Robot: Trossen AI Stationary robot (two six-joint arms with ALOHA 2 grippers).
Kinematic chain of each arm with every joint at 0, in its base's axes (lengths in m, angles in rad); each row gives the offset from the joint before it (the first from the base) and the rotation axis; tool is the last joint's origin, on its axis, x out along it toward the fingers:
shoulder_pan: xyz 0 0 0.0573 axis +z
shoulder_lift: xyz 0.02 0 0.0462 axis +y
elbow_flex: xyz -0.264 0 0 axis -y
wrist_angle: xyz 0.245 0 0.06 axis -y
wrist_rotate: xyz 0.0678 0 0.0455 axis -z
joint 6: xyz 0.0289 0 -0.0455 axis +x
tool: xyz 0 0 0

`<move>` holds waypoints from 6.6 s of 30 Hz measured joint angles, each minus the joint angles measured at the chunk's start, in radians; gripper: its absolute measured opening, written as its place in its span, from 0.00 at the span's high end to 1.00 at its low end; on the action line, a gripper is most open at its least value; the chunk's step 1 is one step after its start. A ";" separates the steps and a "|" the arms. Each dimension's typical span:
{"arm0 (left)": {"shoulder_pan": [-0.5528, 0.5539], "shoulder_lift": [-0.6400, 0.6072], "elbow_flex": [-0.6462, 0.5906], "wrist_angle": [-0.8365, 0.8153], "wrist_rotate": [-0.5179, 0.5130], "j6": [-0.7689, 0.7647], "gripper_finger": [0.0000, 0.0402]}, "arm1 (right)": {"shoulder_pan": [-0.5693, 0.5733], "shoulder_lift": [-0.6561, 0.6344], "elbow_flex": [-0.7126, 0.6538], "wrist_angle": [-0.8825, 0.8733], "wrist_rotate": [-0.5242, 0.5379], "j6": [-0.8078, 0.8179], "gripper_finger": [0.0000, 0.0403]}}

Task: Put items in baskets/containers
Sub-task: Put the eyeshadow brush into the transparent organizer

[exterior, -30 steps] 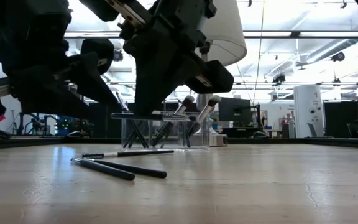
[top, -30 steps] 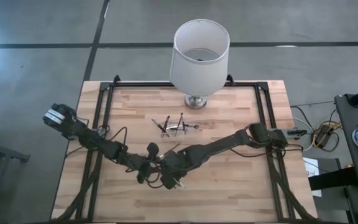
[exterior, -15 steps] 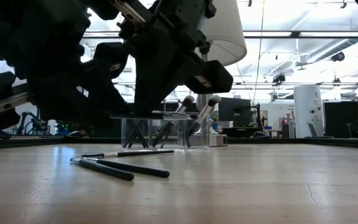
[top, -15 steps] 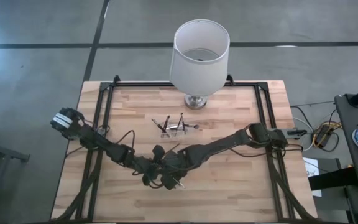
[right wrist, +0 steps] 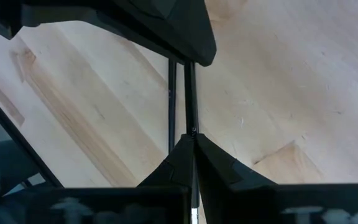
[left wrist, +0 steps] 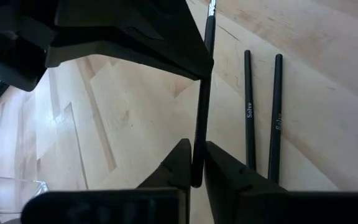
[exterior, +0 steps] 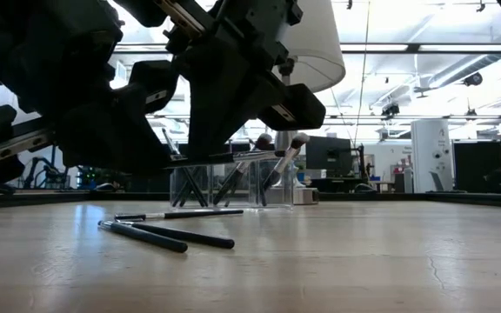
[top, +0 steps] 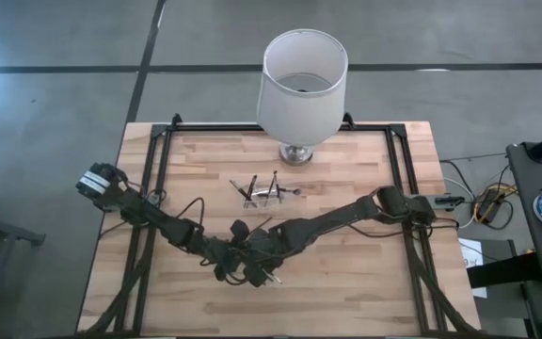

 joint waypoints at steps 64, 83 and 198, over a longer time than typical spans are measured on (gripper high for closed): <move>0.303 -0.816 -0.006 0.173 0.251 -0.854 0.97 | 0.095 -0.460 0.078 0.404 0.930 -0.672 0.72; 0.303 -0.835 0.031 0.238 0.294 -0.856 0.97 | -0.047 -0.422 0.079 0.790 0.623 -0.927 0.54; 0.304 -1.107 -0.140 -0.976 0.143 -0.981 0.57 | -0.184 -0.152 -0.293 0.440 1.123 -0.065 0.93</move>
